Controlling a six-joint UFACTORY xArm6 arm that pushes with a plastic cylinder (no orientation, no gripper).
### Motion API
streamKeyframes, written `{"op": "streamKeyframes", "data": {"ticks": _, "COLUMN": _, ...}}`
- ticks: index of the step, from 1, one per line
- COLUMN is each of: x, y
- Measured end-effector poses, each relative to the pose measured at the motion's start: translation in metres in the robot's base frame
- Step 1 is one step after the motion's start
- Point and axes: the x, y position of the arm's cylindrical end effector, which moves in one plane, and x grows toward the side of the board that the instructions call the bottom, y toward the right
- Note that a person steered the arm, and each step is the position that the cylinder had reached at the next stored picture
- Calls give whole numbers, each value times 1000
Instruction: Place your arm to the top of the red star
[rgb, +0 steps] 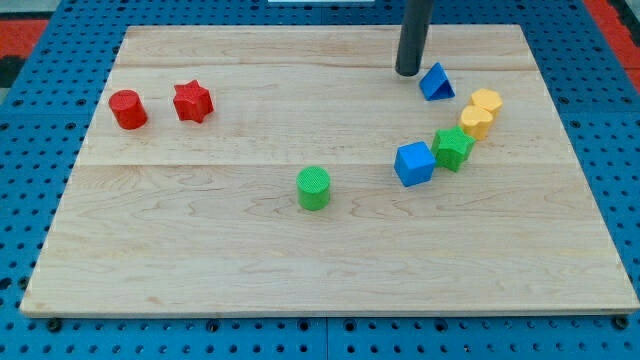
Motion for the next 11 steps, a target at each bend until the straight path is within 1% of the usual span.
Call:
{"op": "streamKeyframes", "data": {"ticks": 1, "x": 5, "y": -44}}
{"op": "streamKeyframes", "data": {"ticks": 2, "x": 10, "y": -69}}
{"op": "streamKeyframes", "data": {"ticks": 3, "x": 6, "y": -80}}
{"op": "streamKeyframes", "data": {"ticks": 4, "x": 15, "y": -72}}
{"op": "streamKeyframes", "data": {"ticks": 5, "x": 14, "y": -71}}
{"op": "streamKeyframes", "data": {"ticks": 6, "x": 14, "y": -96}}
{"op": "streamKeyframes", "data": {"ticks": 7, "x": 14, "y": -135}}
{"op": "streamKeyframes", "data": {"ticks": 8, "x": 14, "y": -135}}
{"op": "streamKeyframes", "data": {"ticks": 9, "x": 24, "y": -169}}
{"op": "streamKeyframes", "data": {"ticks": 10, "x": 20, "y": -255}}
{"op": "streamKeyframes", "data": {"ticks": 11, "x": 16, "y": -260}}
